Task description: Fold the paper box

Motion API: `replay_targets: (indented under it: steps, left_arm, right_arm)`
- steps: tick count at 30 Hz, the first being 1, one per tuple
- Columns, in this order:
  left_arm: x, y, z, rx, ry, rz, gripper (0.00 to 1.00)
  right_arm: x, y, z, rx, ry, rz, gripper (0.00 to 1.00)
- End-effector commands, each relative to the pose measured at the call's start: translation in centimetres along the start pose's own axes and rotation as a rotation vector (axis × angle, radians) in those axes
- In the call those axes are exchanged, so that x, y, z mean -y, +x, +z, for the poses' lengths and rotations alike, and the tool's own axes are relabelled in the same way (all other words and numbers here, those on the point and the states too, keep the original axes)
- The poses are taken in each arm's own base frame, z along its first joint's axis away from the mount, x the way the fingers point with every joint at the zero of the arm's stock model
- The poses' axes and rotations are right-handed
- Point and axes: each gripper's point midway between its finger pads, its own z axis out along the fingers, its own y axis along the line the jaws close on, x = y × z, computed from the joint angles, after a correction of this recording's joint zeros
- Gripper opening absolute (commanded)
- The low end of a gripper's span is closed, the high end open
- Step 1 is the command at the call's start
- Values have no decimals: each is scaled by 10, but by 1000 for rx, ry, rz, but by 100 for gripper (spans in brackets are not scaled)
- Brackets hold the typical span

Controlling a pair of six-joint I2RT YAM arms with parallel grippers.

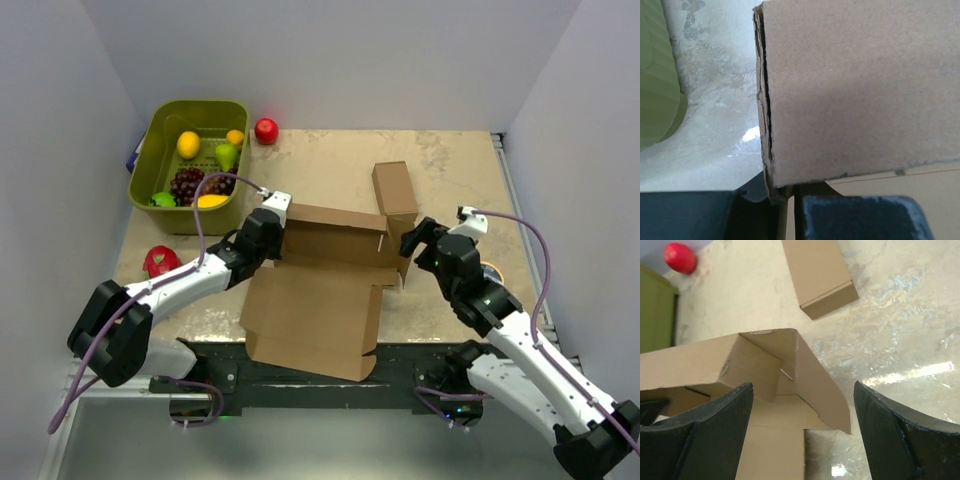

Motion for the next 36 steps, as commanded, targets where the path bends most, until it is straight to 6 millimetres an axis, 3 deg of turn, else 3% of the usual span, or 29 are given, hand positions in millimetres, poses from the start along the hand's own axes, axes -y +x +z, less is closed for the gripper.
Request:
replay_targets:
  steps: [1, 10, 13, 16, 17, 20, 27, 33, 36]
  left_arm:
    - [1, -10, -8, 15, 32, 32, 0]
    - [3, -11, -8, 20, 38, 31, 0]
    - [2, -11, -7, 23, 38, 29, 0]
    - [-7, -12, -8, 20, -15, 24, 0]
    - [-9, -13, -8, 23, -31, 16, 0]
    - [-21, -15, -10, 21, -107, -1, 0]
    - [-55, -11, -19, 23, -318, -22, 0]
    - [-62, -12, -29, 40, -424, 4, 0]
    - [-49, -14, -28, 59, -375, 10, 0]
  right_arm:
    - [4, 11, 11, -6, 4, -48, 82]
    - [15, 31, 24, -27, 31, -57, 74]
    - [18, 33, 27, -16, 42, -63, 60]
    - [16, 29, 26, -6, 38, -68, 32]
    - [16, 26, 25, 0, 39, -71, 19]
    - [17, 19, 21, 14, 51, -76, 5]
    - [18, 5, 12, 46, 59, -70, 0]
    - [17, 4, 13, 48, 59, -69, 0]
    - [14, 6, 15, 46, 44, -73, 0]
